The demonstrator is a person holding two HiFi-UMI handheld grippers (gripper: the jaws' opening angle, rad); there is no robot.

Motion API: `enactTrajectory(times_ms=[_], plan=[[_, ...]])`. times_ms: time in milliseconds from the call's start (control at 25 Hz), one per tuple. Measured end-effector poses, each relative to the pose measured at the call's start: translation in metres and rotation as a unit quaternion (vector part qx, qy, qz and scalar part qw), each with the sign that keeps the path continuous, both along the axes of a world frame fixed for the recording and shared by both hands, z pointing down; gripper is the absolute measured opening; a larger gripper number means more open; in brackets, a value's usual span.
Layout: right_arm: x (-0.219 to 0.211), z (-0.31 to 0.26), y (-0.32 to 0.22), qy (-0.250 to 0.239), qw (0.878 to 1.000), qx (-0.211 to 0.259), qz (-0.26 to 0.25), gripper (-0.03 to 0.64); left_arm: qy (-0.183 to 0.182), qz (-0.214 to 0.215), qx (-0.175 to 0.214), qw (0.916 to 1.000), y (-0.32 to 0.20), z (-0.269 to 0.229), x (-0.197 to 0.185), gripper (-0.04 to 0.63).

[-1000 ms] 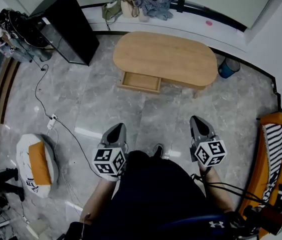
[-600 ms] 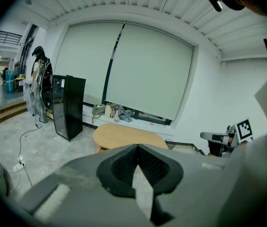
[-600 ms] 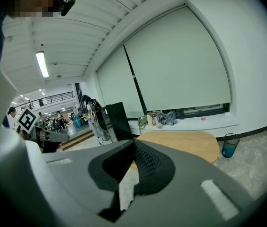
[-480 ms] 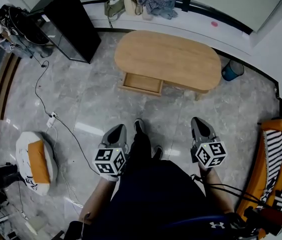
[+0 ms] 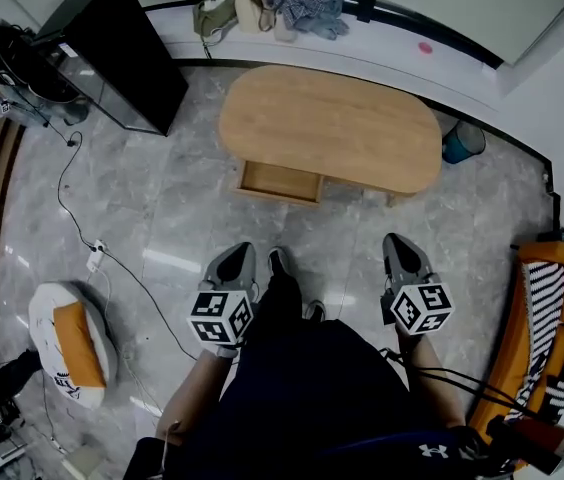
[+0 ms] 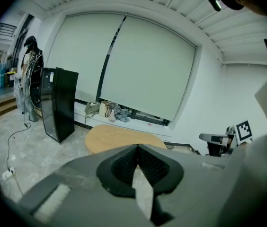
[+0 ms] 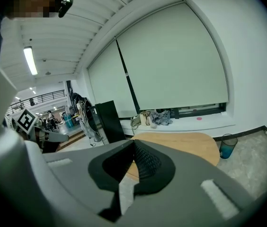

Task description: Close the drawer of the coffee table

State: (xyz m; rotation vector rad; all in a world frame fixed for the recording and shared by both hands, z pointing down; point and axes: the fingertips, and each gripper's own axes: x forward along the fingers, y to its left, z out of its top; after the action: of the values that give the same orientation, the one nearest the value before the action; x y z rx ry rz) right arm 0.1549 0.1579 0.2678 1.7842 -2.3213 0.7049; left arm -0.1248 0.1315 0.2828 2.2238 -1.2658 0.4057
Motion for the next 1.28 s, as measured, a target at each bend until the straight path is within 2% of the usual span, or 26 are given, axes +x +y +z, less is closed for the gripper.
enactTrajectory(times_ms=[160,360,560,760,960,1080,1280], plan=[[-0.016,-0.003,-0.046,0.022,1.0,0.003,-0.003,0.002,0.003,0.019,0.006,0.9998,-0.054,-0.001,-0.005,0.002],[-0.039,0.0,-0.098,0.029,1.0,-0.01,-0.001,0.002,0.002,0.039,-0.007,0.9992,-0.112,0.01,-0.02,0.002],[-0.04,0.003,-0.132,0.048,0.999,-0.011,-0.002,0.003,-0.007,0.059,-0.015,0.9981,-0.155,0.025,-0.022,0.002],[-0.018,0.031,-0.168,0.048,0.999,-0.024,-0.009,0.003,-0.053,0.073,-0.002,0.9959,-0.197,0.057,-0.015,0.002],[-0.008,0.088,-0.204,0.021,0.998,-0.052,-0.032,0.003,-0.109,0.074,-0.001,0.9913,-0.236,0.102,-0.022,0.002],[-0.015,0.124,-0.223,0.012,0.996,-0.068,-0.06,0.002,-0.142,0.084,-0.006,0.9863,-0.25,0.129,-0.03,0.002],[-0.022,0.165,-0.247,0.033,0.99,-0.074,-0.117,0.002,-0.18,0.098,-0.033,0.9782,-0.255,0.183,-0.042,0.002]])
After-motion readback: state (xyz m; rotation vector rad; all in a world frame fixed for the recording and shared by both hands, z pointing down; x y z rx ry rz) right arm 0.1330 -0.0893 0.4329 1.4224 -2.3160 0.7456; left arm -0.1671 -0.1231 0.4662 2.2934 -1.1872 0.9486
